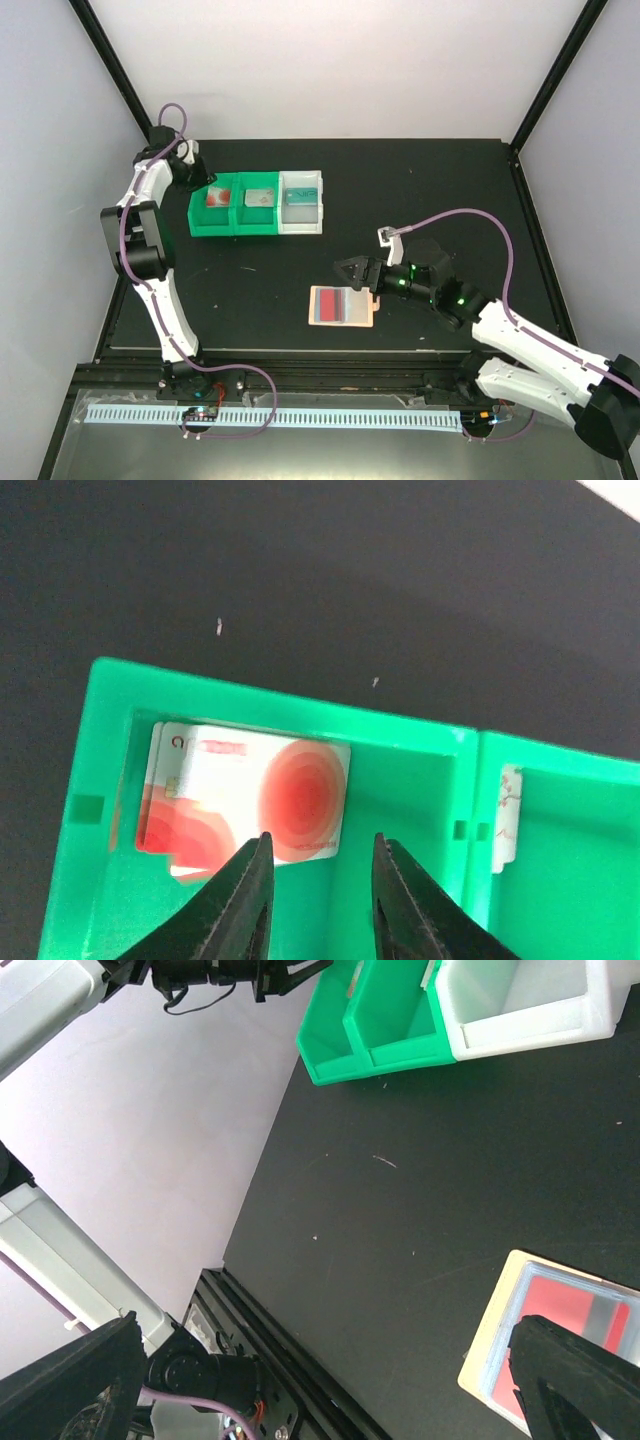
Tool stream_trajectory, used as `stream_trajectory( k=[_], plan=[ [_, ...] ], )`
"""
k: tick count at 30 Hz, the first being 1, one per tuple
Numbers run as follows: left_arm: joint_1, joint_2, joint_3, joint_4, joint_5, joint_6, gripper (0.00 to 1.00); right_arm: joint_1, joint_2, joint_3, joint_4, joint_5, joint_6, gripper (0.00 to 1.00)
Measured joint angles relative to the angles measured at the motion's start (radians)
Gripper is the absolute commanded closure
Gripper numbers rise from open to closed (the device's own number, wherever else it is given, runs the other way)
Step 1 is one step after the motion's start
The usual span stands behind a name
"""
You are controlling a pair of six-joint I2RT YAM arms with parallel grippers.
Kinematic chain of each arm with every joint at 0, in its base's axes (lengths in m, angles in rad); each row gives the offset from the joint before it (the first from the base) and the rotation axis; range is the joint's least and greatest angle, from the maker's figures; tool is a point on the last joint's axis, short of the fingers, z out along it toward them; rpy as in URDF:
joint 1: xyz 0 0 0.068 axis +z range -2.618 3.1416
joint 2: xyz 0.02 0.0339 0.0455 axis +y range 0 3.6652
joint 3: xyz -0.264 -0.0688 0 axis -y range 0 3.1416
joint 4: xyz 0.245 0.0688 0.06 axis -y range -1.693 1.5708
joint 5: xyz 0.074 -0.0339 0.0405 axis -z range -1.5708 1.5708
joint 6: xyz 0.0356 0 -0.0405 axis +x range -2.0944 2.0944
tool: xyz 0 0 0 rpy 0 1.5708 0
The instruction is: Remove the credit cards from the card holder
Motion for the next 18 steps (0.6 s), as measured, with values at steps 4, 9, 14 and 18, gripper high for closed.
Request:
stream_trajectory(
  k=[4, 9, 14, 18],
  plan=[
    [-0.002, 0.0, 0.047, -0.013, 0.0, -0.005, 0.56, 0.0, -0.024, -0.013, -0.005, 0.01, 0.002, 0.0],
    [-0.002, 0.0, 0.115, -0.03, 0.011, -0.025, 0.44, 0.0, -0.044, -0.013, -0.016, 0.025, 0.005, 0.0],
    [-0.002, 0.0, 0.134, -0.041, 0.03, -0.049, 0.27, 0.0, -0.048, -0.013, -0.042, 0.036, 0.015, 0.0],
    [-0.002, -0.019, 0.114, -0.061, 0.066, -0.066, 0.02, 0.0, -0.05, -0.013, -0.064, 0.046, 0.015, 0.0]
  ],
)
